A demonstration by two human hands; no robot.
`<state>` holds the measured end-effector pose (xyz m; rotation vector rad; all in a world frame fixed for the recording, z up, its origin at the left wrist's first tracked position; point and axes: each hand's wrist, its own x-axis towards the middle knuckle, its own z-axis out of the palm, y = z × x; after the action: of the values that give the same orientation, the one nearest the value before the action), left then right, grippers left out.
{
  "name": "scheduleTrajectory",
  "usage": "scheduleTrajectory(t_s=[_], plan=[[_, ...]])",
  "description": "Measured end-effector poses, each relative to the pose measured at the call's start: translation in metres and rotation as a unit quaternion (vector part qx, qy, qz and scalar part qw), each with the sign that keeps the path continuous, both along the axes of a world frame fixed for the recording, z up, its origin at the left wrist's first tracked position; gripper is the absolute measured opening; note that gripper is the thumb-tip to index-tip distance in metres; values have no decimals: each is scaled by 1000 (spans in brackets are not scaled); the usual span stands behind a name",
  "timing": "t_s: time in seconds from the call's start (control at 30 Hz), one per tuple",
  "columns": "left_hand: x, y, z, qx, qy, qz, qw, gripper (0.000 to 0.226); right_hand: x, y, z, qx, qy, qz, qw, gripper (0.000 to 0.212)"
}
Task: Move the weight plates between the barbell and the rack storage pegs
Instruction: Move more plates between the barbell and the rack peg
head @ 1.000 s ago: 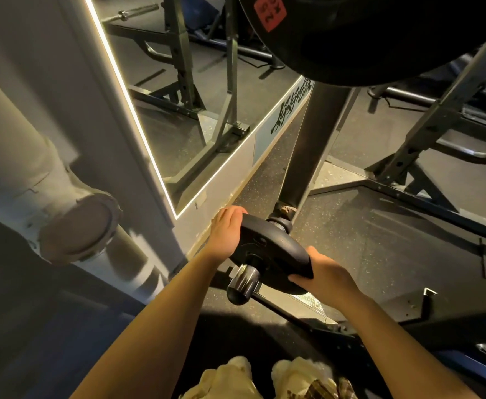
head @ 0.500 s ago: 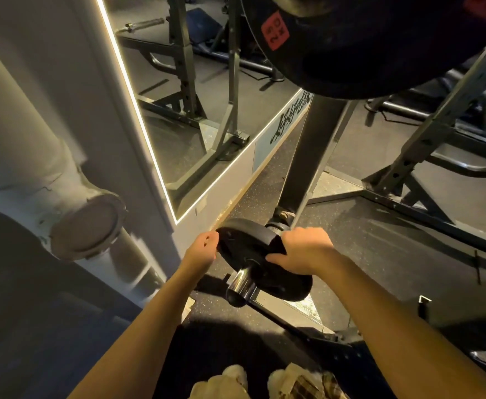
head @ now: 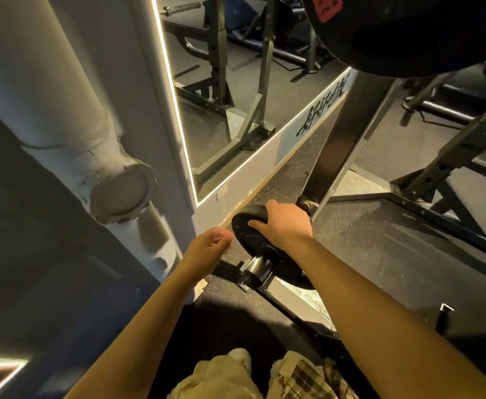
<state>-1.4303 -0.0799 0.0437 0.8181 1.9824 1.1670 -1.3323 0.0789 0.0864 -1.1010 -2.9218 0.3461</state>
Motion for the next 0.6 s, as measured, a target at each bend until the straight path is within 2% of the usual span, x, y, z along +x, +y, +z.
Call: scheduleTrajectory(t_s=[0.13,0.27,0.3,0.37,0.43,0.5,0.6], plan=[[7,14,5,10,64,12,998,24,27,-5,-9,10,45,-43,998,45],[6,47,16,31,89,46,994,18,65,-14,-32,65,181,-46,980,43],[3,56,17,31,122,44,991,19,73,-14,-37,56,207,-54,975,43],[-4,71,12,-16,246,10,969,27,86,-14,-43,-33,235,-76,969,40],[-5,85,9,-76,314,-45,945,36,99,-13,-51,-120,247,-98,956,36],[0,95,5,-93,313,-78,942,40,110,-16,-56,-221,266,-128,930,28],[15,100,2,-18,311,-73,947,35,123,-19,-66,-341,300,-163,876,21]])
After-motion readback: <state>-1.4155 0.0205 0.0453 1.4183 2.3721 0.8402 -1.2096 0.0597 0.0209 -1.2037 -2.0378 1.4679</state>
